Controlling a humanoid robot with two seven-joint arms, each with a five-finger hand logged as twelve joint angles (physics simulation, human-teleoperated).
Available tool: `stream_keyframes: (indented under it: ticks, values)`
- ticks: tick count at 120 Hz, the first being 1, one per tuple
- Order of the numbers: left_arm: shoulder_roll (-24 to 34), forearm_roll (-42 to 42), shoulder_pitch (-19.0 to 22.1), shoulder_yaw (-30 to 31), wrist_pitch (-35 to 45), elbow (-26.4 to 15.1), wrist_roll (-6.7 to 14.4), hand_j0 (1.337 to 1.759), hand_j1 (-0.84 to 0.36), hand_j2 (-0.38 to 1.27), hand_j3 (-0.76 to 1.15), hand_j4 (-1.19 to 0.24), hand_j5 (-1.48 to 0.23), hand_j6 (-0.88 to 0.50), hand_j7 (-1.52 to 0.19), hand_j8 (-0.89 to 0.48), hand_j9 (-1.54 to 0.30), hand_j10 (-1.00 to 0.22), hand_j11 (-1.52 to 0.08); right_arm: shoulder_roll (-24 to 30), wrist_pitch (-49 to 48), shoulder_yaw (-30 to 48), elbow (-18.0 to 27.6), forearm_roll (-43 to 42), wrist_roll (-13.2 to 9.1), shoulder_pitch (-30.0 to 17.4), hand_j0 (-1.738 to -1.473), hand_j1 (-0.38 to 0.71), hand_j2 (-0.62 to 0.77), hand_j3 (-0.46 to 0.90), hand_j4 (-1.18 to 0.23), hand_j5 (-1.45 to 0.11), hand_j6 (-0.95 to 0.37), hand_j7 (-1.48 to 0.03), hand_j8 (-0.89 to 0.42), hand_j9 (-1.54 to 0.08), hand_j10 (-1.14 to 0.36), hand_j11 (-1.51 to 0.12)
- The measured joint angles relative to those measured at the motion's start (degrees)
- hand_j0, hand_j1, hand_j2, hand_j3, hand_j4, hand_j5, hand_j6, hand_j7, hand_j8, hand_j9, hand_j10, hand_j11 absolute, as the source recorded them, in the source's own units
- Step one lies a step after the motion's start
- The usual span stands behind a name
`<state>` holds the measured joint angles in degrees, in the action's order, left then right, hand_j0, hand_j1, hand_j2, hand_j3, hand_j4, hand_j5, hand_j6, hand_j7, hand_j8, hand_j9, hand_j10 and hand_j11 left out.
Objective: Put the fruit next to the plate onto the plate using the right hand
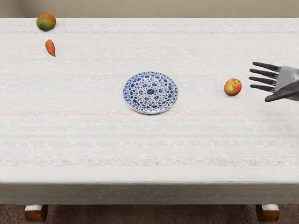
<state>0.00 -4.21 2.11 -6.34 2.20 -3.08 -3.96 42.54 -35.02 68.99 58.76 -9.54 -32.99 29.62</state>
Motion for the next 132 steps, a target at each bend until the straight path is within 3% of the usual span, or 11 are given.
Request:
stream_keyframes:
  ticks: [19, 27, 45, 56, 66, 78, 89, 116, 132]
  values:
    - [0.0, 0.0, 0.0, 0.0, 0.0, 0.0, 0.0, 1.658, 0.34, 0.00, 0.00, -0.01, -0.01, -0.01, -0.01, -0.01, -0.01, -0.01, -0.01, -1.0, 0.0, -0.2, 0.6, -3.5, -0.9, 2.1, -1.658, -0.35, 0.00, 0.00, 0.00, 0.00, 0.00, 0.00, 0.00, 0.00, 0.00, 0.00]
    - [0.0, 0.0, 0.0, 0.0, 0.0, 0.0, 0.0, 1.658, 0.34, 0.00, 0.00, -0.01, -0.01, -0.01, -0.01, -0.01, -0.01, -0.01, -0.01, -1.4, 0.0, 0.1, 2.9, -14.4, -1.0, 4.4, -1.658, -0.35, 0.00, 0.00, 0.00, 0.00, 0.00, 0.00, 0.00, 0.00, 0.00, 0.00]
    - [0.0, 0.0, -0.1, 0.0, 0.0, 0.0, 0.0, 1.658, 0.34, 0.00, 0.00, -0.01, -0.01, -0.01, -0.01, -0.01, -0.01, -0.01, -0.01, -5.1, 1.0, 0.6, 13.2, -41.4, -0.7, 6.8, -1.658, -0.35, 0.00, 0.00, 0.00, 0.00, 0.00, 0.00, 0.00, 0.00, 0.00, 0.00]
    - [0.0, 0.0, 0.0, 0.0, 0.0, 0.0, 0.0, 1.658, 0.34, 0.00, 0.00, -0.01, -0.01, -0.01, -0.01, -0.01, -0.01, -0.01, -0.01, -7.7, 9.2, -2.1, 16.4, -57.2, -0.6, 6.5, -1.658, -0.35, 0.00, 0.00, 0.00, 0.00, 0.00, 0.00, 0.00, 0.00, 0.00, 0.00]
    - [0.0, 0.0, 0.0, 0.0, 0.0, 0.0, 0.0, 1.658, 0.34, 0.00, 0.00, -0.01, -0.01, -0.01, -0.01, -0.01, -0.01, -0.01, -0.01, -8.8, 18.8, -5.5, 17.3, -65.9, 0.1, 6.4, -1.658, -0.35, 0.00, 0.00, 0.00, 0.00, 0.00, 0.00, 0.00, 0.00, 0.00, 0.00]
    - [0.0, 0.0, 0.0, 0.0, 0.0, 0.0, 0.0, 1.658, 0.34, 0.00, 0.00, -0.01, -0.01, -0.01, -0.01, -0.01, -0.01, -0.01, -0.01, -9.3, 27.5, -11.7, 15.0, -70.7, 3.4, 7.3, -1.658, -0.35, 0.00, 0.00, 0.00, 0.00, 0.00, 0.00, 0.00, 0.00, 0.00, 0.00]
    - [0.0, 0.0, 0.0, 0.0, 0.0, 0.0, 0.0, 1.658, 0.34, 0.00, 0.00, -0.01, -0.01, -0.01, -0.01, -0.01, -0.01, -0.01, -0.01, -11.1, 32.5, -18.8, 10.7, -72.4, 4.9, 10.2, -1.658, -0.35, 0.00, 0.00, 0.00, 0.00, -0.01, 0.00, 0.00, 0.00, 0.00, 0.00]
    - [0.0, 0.0, 0.0, 0.0, 0.0, 0.0, 0.0, 1.658, 0.34, 0.00, 0.00, -0.01, -0.01, -0.01, -0.01, -0.01, -0.01, -0.01, -0.01, -18.7, 38.9, -31.2, 0.5, -73.4, 5.9, 16.8, -1.658, -0.31, -0.01, 0.00, -0.04, -0.05, -0.04, -0.05, -0.04, -0.05, -0.04, -0.05]
    - [0.0, 0.0, 0.0, 0.0, 0.0, 0.0, 0.0, 1.658, 0.34, 0.00, 0.00, -0.01, -0.01, -0.01, -0.01, -0.01, -0.01, -0.01, -0.01, -20.9, 39.4, -34.8, -2.5, -73.1, 6.0, 19.1, -1.658, -0.24, -0.02, 0.00, -0.10, -0.12, -0.10, -0.12, -0.10, -0.12, -0.10, -0.12]
